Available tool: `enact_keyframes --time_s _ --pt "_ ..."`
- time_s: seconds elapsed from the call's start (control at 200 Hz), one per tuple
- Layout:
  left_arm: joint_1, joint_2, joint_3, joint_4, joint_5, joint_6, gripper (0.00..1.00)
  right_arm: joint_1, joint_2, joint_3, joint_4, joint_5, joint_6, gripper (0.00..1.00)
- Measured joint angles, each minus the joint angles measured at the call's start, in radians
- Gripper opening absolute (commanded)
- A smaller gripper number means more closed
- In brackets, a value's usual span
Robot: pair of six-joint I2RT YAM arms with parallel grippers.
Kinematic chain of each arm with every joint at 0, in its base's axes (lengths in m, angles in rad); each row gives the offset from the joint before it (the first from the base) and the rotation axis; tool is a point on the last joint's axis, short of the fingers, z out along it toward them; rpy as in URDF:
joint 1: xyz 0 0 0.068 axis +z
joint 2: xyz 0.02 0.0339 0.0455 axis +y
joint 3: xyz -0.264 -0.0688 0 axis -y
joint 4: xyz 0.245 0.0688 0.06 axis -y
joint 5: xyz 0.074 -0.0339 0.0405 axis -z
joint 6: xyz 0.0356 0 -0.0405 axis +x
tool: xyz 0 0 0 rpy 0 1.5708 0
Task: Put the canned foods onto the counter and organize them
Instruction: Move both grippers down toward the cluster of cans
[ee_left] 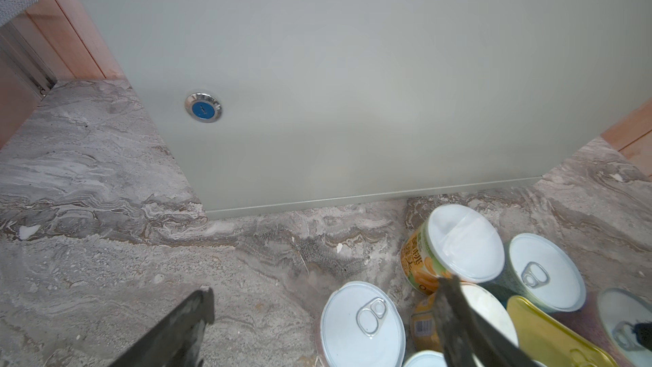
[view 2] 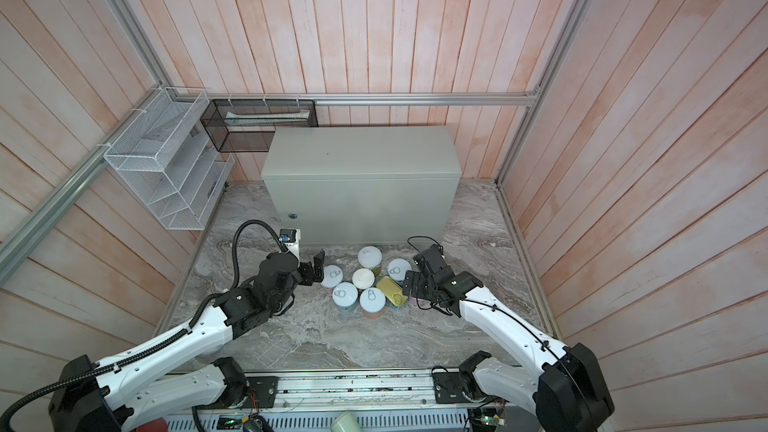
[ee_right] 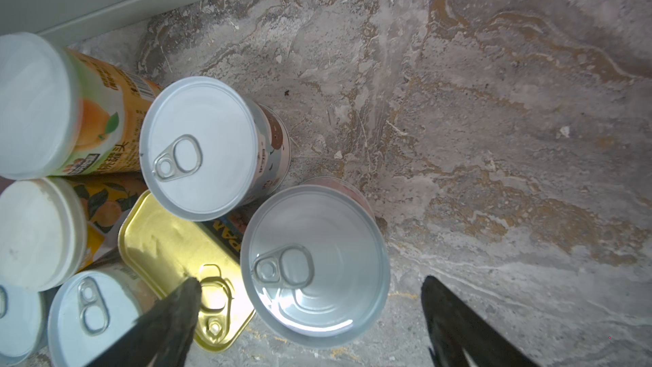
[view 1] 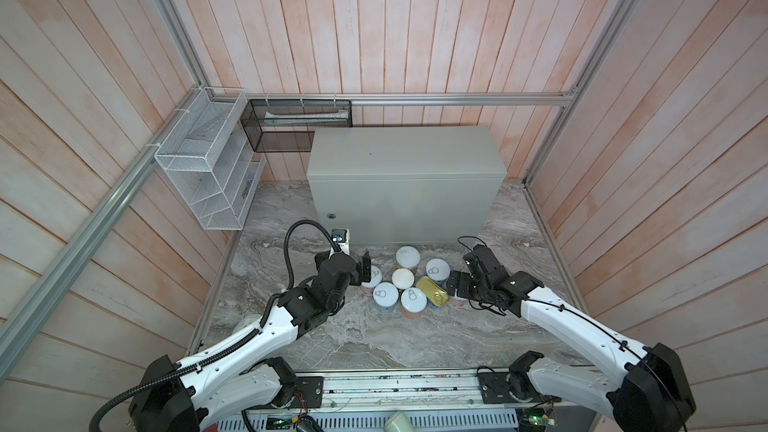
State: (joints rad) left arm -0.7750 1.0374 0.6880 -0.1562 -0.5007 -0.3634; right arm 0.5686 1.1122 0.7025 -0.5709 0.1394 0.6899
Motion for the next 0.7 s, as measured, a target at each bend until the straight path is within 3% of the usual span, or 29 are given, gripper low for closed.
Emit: enact_keyframes --time_s 0.38,0.7 --pt "0.0 0.0 -0.024 0.024 0.012 0.0 1.0 0.0 0.058 0.0 0.011 0.023 0.021 0.98" --pt "0.0 0.031 -0.031 0.046 0.037 -0.008 1.0 0.0 0.115 -0.001 0.049 0.029 0.041 0.92"
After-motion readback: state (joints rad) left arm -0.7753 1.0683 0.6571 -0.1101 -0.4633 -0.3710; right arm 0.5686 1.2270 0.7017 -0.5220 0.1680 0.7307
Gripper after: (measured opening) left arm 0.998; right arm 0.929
